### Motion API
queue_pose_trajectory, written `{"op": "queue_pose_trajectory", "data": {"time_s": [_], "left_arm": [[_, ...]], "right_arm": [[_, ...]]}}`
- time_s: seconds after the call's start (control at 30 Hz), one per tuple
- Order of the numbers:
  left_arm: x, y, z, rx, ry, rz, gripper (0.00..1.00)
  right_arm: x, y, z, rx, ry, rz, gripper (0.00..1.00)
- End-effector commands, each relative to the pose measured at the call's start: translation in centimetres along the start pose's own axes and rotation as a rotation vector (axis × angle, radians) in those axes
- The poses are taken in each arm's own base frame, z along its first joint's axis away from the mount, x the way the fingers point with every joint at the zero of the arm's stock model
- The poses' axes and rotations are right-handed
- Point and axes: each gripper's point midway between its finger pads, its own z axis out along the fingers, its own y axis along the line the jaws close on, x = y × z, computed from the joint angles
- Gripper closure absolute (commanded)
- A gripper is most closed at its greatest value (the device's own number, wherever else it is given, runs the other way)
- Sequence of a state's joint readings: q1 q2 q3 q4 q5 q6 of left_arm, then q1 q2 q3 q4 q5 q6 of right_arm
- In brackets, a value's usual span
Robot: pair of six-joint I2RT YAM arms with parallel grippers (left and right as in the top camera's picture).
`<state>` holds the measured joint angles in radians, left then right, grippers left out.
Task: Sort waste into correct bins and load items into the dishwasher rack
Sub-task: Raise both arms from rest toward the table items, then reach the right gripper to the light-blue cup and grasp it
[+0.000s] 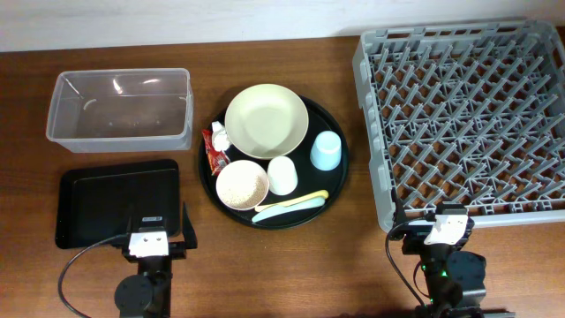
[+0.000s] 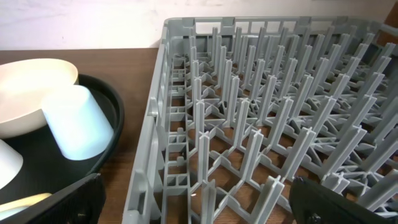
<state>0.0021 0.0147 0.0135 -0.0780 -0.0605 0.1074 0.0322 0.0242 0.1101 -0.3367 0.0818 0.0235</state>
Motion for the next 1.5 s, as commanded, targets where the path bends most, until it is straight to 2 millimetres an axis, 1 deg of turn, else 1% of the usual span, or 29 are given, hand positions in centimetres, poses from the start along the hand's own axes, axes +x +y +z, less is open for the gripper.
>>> {"op": "queue_pose_trajectory", "data": {"time_s": [0.0,0.03,0.1,0.2,0.23,0.3,0.33,0.4,0.47,0.5,0.57,0.63,0.67,0.8,0.9,0.97,1.07,1.1,1.17,1.2,1.23,1.27,1.33,1.4,1.47], "left_arm": [[-0.4,0.2,0.0,-0.014,-0.022,-0.011,0.0],[-1.1,-0.2,-0.1,0.012,-0.049,-0.012,0.0],[-2.6,-2.0,-0.3,0.12,-0.116,-0.009,0.0],[-3.5,-2.3,-0.5,0.137,-0.153,-0.008,0.0],[-4.1,-2.2,-0.5,0.134,-0.177,-0.007,0.0],[-5.4,-2.0,-0.8,0.128,-0.232,-0.006,0.0],[-6.6,-1.9,-1.1,0.121,-0.281,-0.004,0.0],[-8.1,-1.6,-1.6,0.112,-0.34,0.006,0.0],[-9.7,-1.1,-2.1,0.083,-0.385,0.025,0.0],[-10.3,-0.7,-2.3,0.065,-0.394,0.022,0.0],[-11.5,-0.2,-2.5,0.043,-0.388,0.017,0.0],[-12.7,-0.2,-2.4,0.056,-0.357,0.019,0.0],[-13.6,-0.1,-2.0,0.06,-0.312,0.019,0.0],[-15.2,0.0,-0.3,0.076,-0.153,0.022,0.0],[-16.3,-0.2,2.1,0.105,0.004,0.025,0.0],[-16.8,-0.7,3.6,0.14,0.098,0.025,0.0],[-17.0,-1.5,5.8,0.197,0.206,0.02,0.0],[-17.0,-2.2,7.0,0.234,0.254,0.014,0.0],[-16.6,-3.1,8.6,0.284,0.313,0.004,0.0],[-16.3,-3.6,9.2,0.312,0.338,-0.003,0.0],[-16.0,-4.0,9.9,0.334,0.361,-0.009,0.0],[-15.4,-4.4,10.9,0.351,0.39,-0.015,0.0],[-14.1,-4.7,11.9,0.36,0.428,-0.019,0.0],[-12.6,-4.8,12.5,0.364,0.475,-0.025,0.0],[-12.0,-5.4,12.5,0.392,0.5,-0.053,0.0]], "right_arm": [[0.2,-0.1,0.0,0.003,-0.001,0.017,0.02],[0.2,0.5,0.0,-0.033,0.002,0.017,0.02],[0.3,1.9,-0.1,-0.111,0.004,0.017,0.02],[0.3,3.9,-0.4,-0.233,0.006,0.017,0.02],[0.2,4.2,-0.5,-0.252,0.006,0.017,0.02],[-0.7,4.9,-0.8,-0.292,-0.023,0.015,0.02],[-1.6,5.0,-1.0,-0.298,-0.051,0.013,0.02],[-3.6,5.0,-1.7,-0.299,-0.1,0.009,0.02],[-6.5,5.0,-2.9,-0.301,-0.16,0.005,0.02],[-8.1,4.9,-3.6,-0.301,-0.187,0.003,0.02],[-10.4,4.9,-4.3,-0.302,-0.197,0.002,0.02],[-11.7,5.0,-4.2,-0.301,-0.15,0.005,0.02],[-12.6,5.2,-3.5,-0.31,-0.079,0.01,0.02],[-13.9,5.5,-0.9,-0.308,0.13,0.027,0.02],[-15.2,6.5,1.5,-0.343,0.313,0.047,0.02],[-16.2,6.8,3.1,-0.349,0.408,0.059,0.02],[-17.3,7.3,5.4,-0.36,0.521,0.074,0.02],[-17.7,7.9,6.4,-0.37,0.56,0.073,0.02],[-18.4,9.3,7.6,-0.418,0.585,0.072,0.02],[-18.8,10.6,8.1,-0.473,0.591,0.079,0.02],[-18.8,11.6,8.5,-0.518,0.603,0.089,0.02],[-18.8,13.0,9.0,-0.59,0.607,0.104,0.02],[-18.1,13.8,10.1,-0.61,0.624,0.102,0.02],[-16.1,14.0,11.2,-0.562,0.683,0.079,0.02],[-13.6,13.8,12.5,-0.457,0.76,0.065,0.02]]}}
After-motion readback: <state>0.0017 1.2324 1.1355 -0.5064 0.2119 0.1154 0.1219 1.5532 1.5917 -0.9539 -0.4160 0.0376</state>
